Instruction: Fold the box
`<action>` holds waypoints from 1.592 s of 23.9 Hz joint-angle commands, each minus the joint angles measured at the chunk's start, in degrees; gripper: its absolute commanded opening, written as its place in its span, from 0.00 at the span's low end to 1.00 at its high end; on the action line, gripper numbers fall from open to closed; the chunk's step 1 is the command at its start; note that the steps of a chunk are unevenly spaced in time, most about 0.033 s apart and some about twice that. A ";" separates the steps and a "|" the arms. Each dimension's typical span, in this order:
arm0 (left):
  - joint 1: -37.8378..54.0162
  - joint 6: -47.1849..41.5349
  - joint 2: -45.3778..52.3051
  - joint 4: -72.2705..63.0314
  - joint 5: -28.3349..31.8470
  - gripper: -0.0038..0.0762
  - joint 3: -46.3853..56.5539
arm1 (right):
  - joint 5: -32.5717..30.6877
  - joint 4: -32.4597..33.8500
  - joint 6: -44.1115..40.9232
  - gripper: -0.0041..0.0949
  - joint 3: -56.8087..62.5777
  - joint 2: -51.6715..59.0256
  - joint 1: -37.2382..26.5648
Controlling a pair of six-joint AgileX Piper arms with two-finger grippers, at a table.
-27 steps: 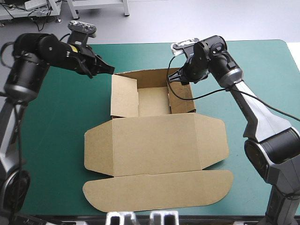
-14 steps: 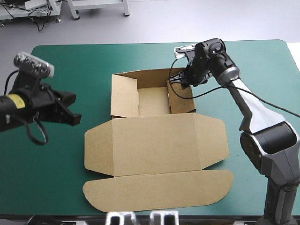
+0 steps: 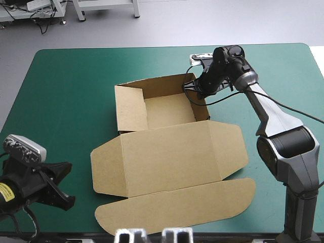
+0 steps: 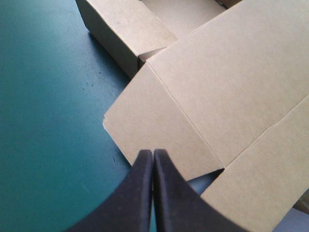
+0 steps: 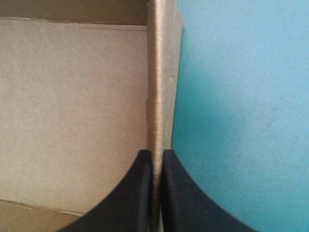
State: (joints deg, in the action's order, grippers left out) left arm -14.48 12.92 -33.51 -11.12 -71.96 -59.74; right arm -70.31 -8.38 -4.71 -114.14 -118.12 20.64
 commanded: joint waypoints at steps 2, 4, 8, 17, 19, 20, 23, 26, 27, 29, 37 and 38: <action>-0.21 -4.04 3.72 2.32 -1.98 0.04 4.28 | -1.31 5.32 1.66 0.02 -1.30 7.47 -3.03; -0.21 -6.04 5.58 7.50 -1.98 0.04 6.24 | -1.31 7.05 3.44 0.02 -0.38 10.57 -7.55; -0.21 -7.99 8.48 14.40 -1.98 0.04 7.04 | -1.31 10.62 4.19 0.02 6.17 15.28 -18.57; -0.21 -7.99 10.42 15.06 -1.98 0.04 7.23 | 0.99 12.40 10.73 0.03 19.27 16.58 -41.21; -0.21 -7.99 10.42 16.40 -1.98 0.04 7.23 | 1.38 15.39 13.01 0.09 19.27 16.58 -41.21; -0.21 -7.99 10.42 16.84 -1.98 0.04 7.23 | 1.67 15.86 12.78 0.14 19.27 16.45 -41.21; -0.21 -7.99 10.42 17.63 -1.98 0.04 7.23 | 1.21 16.55 10.17 0.32 19.27 15.43 -41.21; -0.21 -7.99 10.42 18.01 -1.98 0.04 7.23 | -0.78 16.41 10.17 0.46 19.27 14.31 -41.21; -0.21 -7.99 10.42 18.01 -1.98 0.04 7.23 | -1.23 16.32 10.17 0.47 19.27 14.06 -41.21; -0.21 -7.99 10.42 18.01 -1.98 0.04 7.23 | -1.24 16.15 10.17 0.47 19.05 14.48 -41.21; -0.21 -7.17 10.42 16.78 -1.98 0.04 7.23 | -1.24 8.38 10.17 0.46 16.95 24.34 -41.21; -0.21 -7.18 10.42 16.79 -1.98 0.04 7.23 | -1.24 7.21 10.17 0.46 16.95 25.93 -41.21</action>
State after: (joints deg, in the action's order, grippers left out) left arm -14.48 5.52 -22.50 6.31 -71.91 -51.33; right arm -70.37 1.80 5.41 -95.04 -98.86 -20.16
